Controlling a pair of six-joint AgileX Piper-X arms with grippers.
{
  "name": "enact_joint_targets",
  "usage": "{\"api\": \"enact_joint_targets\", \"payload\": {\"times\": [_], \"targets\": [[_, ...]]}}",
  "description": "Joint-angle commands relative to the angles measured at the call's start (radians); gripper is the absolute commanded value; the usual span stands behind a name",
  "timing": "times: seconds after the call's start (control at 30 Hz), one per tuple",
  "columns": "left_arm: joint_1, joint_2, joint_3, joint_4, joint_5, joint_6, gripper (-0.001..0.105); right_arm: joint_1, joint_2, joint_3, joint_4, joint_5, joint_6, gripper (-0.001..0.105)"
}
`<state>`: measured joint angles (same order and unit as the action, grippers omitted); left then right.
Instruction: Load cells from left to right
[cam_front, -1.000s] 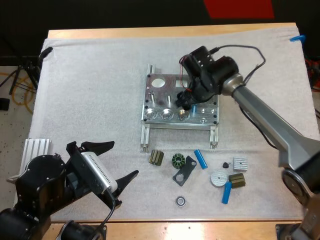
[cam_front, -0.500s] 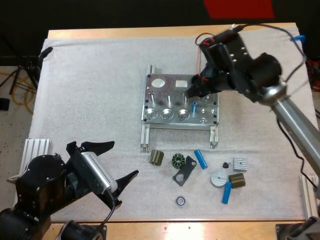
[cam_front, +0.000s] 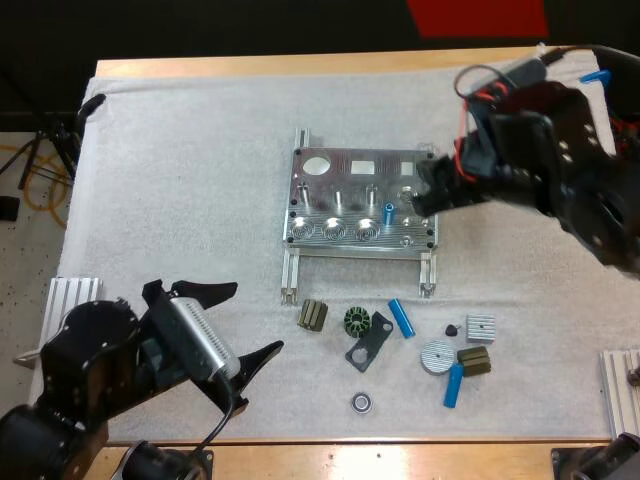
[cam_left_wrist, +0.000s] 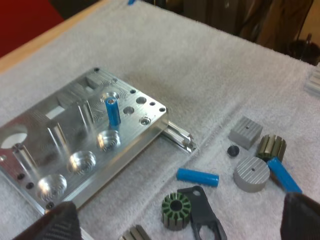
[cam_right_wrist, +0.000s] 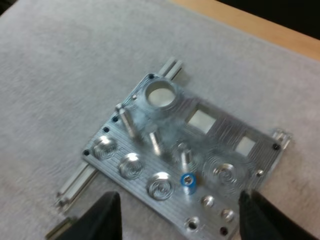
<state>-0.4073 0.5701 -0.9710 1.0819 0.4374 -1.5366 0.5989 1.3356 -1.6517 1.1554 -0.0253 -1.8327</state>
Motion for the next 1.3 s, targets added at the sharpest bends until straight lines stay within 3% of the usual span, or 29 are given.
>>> {"api": "enact_joint_targets", "payload": {"times": [0.0,0.27,0.67,0.93,1.1,1.13,1.27], "targets": [[0.0,0.016,0.0,-0.014,0.008,-0.003,0.078,0.0,-0.046,0.029,0.009,-0.043,-0.009,0.051],[-0.036,0.109,-0.021,-0.085,0.008,0.067,0.078,0.0,-0.277,0.237,0.009,-0.091,0.047,0.051],[-0.251,0.427,-0.132,-0.168,-0.01,0.15,0.078,0.0,-0.679,0.565,0.025,-0.117,0.13,0.051],[-0.323,0.625,-0.152,-0.199,-0.177,0.285,0.078,0.0,-0.831,0.631,0.158,-0.113,0.194,0.051],[-0.326,0.743,-0.155,-0.199,-0.247,0.274,0.078,0.0,-0.861,0.631,0.177,-0.113,0.2,0.051],[-0.326,0.779,-0.164,-0.195,-0.28,0.239,0.078,0.0,-0.861,0.631,0.177,-0.109,0.2,0.051],[-0.33,0.887,-0.221,-0.17,-0.288,0.12,0.078,0.0,-0.861,0.631,0.172,-0.109,0.2,0.051]]}}
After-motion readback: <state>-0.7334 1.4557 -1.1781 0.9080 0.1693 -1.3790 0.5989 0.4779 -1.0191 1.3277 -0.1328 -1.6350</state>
